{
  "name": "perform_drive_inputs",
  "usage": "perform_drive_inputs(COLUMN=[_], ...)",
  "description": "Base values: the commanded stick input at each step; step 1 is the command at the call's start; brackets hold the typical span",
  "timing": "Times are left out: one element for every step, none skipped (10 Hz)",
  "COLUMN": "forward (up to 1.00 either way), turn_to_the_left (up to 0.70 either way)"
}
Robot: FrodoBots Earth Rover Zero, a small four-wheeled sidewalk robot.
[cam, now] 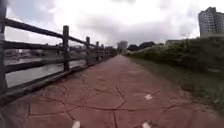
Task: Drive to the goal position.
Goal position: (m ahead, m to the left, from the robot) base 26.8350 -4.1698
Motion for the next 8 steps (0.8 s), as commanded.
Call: perform_drive_inputs(forward=[0.85, 0.85, 0.85, 0.85, 0.85, 0.85, 0.85, 0.85], turn_to_the_left=[-0.24, -0.24, -0.24, -0.24, -0.24, -0.24, -0.24, -0.24])
